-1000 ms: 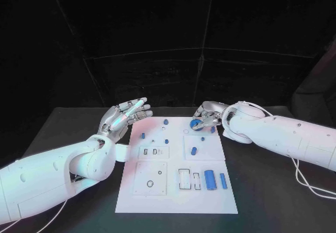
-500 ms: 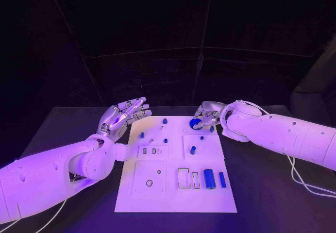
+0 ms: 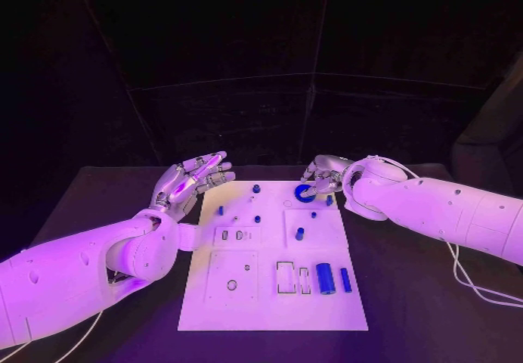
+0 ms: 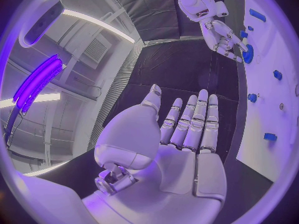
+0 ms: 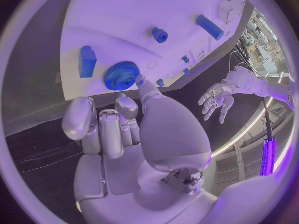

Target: Assemble the parts on the task board

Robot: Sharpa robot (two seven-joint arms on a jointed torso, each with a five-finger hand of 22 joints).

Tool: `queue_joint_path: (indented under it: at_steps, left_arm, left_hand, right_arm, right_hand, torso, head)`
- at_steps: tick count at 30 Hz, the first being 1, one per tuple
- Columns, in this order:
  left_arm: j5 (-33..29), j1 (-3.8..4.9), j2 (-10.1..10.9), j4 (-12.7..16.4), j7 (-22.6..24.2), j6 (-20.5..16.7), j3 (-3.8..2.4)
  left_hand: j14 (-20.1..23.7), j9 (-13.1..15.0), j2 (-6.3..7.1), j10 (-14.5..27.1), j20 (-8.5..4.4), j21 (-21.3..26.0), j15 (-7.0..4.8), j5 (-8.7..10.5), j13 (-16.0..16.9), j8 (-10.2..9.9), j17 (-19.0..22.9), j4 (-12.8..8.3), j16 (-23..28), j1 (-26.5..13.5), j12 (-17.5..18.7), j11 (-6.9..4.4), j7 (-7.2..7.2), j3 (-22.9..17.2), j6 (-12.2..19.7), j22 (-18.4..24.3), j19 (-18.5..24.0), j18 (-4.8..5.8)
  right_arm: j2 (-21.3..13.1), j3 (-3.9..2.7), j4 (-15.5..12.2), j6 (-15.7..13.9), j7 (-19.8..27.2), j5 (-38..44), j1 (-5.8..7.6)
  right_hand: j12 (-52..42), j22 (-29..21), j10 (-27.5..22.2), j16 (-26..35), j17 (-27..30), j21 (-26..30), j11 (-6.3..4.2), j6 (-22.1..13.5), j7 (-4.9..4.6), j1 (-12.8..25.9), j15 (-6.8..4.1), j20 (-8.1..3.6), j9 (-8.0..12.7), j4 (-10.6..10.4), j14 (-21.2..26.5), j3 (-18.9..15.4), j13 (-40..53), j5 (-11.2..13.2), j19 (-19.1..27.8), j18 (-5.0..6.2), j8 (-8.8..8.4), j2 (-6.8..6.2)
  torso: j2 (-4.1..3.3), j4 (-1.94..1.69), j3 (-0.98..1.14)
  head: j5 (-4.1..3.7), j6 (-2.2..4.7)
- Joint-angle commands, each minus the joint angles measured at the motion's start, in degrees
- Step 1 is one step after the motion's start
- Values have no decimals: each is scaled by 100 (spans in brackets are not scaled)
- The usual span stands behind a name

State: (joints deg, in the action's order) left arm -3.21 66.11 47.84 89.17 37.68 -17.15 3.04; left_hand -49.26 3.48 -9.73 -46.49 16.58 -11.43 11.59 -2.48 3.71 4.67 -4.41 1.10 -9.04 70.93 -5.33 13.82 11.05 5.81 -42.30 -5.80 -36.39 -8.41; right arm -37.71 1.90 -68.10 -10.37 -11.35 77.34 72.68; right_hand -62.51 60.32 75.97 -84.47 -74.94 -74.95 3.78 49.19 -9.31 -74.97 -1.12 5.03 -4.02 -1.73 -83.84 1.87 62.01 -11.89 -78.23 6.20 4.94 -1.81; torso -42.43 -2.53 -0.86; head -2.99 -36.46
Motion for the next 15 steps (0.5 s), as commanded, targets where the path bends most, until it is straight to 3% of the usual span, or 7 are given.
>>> queue_joint_path:
  at_steps: [1, 15]
  left_arm:
    - [24, 8, -3, 1, 23, 96, -3]
    - [24, 7, -4, -3, 10, 120, -2]
  left_hand:
    - [-46, 8, -16, -50, 1, -18, 12, -31, -1, -10, 7, -21, 15, 28, 27, 7, 557, 0, -20, 4, -20, -44]
    - [-46, 4, -18, -53, 1, -12, 13, -31, -2, -16, 10, -27, 19, 29, 30, 7, 558, -5, 6, 9, -10, -42]
  right_arm:
    - [-17, -2, 7, -31, -35, -1, 12]
    - [-18, -1, 26, 339, -115, 50, 10]
  right_hand:
    - [-26, 14, 15, -34, -401, -25, 3, 9, 8, -82, 36, 10, -2, -18, -408, -14, 12, -34, -44, -61, 11, 5]
    - [-24, 29, -6, -41, -414, -37, 5, 0, 7, -141, 38, 13, 0, 6, -409, -8, 27, -43, -44, -64, 12, -5]
  torso:
    - [1, -1, -2]
    - [-1, -9, 1]
  head:
    - [-11, -3]
    - [-38, -16]
